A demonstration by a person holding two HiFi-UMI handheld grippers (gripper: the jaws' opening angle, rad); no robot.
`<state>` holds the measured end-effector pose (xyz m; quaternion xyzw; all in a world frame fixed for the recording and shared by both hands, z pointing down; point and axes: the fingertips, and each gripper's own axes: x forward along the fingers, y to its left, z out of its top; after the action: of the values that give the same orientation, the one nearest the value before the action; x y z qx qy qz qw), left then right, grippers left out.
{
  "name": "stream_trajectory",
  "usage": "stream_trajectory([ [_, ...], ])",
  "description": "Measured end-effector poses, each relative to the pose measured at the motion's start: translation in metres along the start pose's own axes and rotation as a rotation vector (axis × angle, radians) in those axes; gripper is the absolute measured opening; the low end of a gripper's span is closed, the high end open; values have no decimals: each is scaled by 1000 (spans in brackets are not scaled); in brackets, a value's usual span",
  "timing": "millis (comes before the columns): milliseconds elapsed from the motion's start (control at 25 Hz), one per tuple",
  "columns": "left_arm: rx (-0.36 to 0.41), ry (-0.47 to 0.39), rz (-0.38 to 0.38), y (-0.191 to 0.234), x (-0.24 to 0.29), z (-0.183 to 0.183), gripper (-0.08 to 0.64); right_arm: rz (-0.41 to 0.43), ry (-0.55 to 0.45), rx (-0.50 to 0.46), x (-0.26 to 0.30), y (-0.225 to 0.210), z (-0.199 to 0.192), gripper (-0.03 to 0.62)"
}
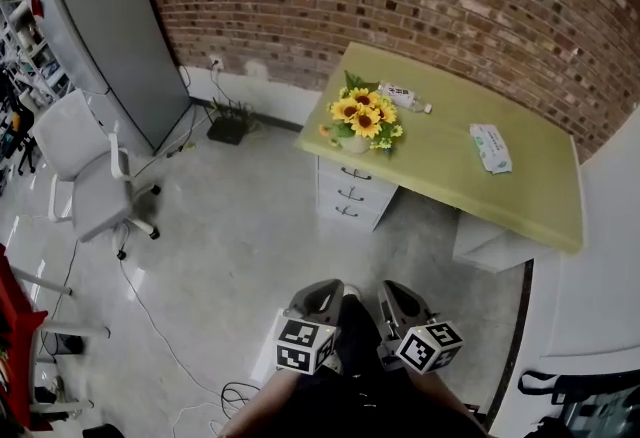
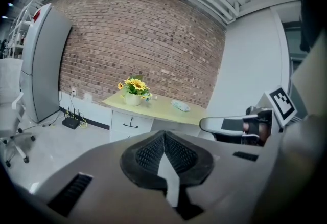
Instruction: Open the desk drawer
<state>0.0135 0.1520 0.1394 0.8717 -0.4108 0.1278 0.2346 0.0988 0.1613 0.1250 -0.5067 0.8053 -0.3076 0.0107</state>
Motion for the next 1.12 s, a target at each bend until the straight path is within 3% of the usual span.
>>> stream_trajectory([
  [1120,7,59,65,71,160,87,10,59,53,41,145,-102,96,14],
])
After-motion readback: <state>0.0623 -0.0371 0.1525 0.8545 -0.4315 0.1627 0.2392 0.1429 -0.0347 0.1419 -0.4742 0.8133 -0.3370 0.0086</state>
